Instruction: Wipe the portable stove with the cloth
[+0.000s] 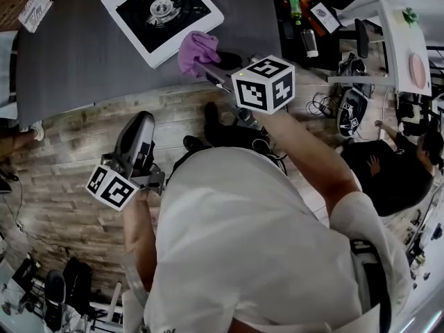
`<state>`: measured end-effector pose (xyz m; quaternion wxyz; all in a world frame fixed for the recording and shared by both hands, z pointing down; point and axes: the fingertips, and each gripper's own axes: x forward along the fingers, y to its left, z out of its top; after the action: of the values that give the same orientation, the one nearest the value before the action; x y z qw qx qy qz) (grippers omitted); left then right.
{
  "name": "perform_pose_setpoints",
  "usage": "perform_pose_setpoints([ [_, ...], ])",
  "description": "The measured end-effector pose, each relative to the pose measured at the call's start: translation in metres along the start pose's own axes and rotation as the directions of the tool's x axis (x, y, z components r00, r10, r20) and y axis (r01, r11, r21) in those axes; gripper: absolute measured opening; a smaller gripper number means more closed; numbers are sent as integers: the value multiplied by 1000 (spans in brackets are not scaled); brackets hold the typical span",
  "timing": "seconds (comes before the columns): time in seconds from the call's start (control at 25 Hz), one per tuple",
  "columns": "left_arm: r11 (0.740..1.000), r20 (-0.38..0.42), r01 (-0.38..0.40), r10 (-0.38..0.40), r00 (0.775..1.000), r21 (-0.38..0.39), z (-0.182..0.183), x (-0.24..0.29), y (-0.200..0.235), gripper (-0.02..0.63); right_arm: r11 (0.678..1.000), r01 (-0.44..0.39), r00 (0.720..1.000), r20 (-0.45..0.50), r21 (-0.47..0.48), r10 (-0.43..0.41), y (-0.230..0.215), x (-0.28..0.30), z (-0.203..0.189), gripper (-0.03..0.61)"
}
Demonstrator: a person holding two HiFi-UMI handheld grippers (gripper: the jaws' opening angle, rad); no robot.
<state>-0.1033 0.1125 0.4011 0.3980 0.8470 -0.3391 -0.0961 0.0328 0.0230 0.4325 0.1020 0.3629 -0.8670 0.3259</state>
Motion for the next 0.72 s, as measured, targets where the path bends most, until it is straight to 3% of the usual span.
perform_pose_setpoints([
  [0.72, 991, 11, 125, -126, 992, 45, -13, -69, -40, 65, 998, 51, 996, 76, -37, -48, 80, -77, -39, 103],
])
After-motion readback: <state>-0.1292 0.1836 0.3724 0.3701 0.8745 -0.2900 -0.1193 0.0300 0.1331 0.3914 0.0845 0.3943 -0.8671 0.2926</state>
